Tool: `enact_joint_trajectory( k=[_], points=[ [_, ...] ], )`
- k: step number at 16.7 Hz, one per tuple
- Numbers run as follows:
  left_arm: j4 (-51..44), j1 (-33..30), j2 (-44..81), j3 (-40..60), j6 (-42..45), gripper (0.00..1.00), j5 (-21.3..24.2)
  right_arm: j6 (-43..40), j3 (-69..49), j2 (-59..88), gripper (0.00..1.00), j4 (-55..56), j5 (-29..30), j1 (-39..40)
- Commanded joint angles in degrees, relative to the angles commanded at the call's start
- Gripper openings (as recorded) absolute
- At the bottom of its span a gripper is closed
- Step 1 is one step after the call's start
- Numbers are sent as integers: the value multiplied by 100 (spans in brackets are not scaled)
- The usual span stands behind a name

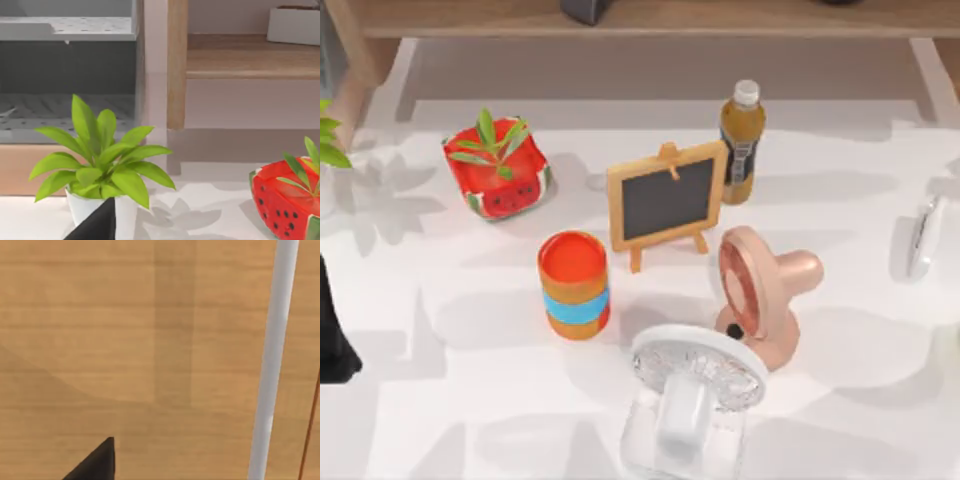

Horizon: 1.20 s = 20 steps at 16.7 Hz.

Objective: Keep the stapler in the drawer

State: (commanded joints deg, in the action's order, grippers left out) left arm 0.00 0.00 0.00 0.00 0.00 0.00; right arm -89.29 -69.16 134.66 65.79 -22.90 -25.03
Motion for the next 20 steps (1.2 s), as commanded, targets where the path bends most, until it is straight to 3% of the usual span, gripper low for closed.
enact_joint_trajectory(
  k=[4, 17, 20],
  points=[
    [0, 0, 0, 0, 0, 100, 0, 0, -40, 18, 100, -22, 7, 8],
    [0, 0, 0, 0, 0, 100, 0, 0, -40, 18, 2, -22, 7, 8],
    [0, 0, 0, 0, 0, 100, 0, 0, -40, 18, 0, -22, 7, 8]
  ],
)
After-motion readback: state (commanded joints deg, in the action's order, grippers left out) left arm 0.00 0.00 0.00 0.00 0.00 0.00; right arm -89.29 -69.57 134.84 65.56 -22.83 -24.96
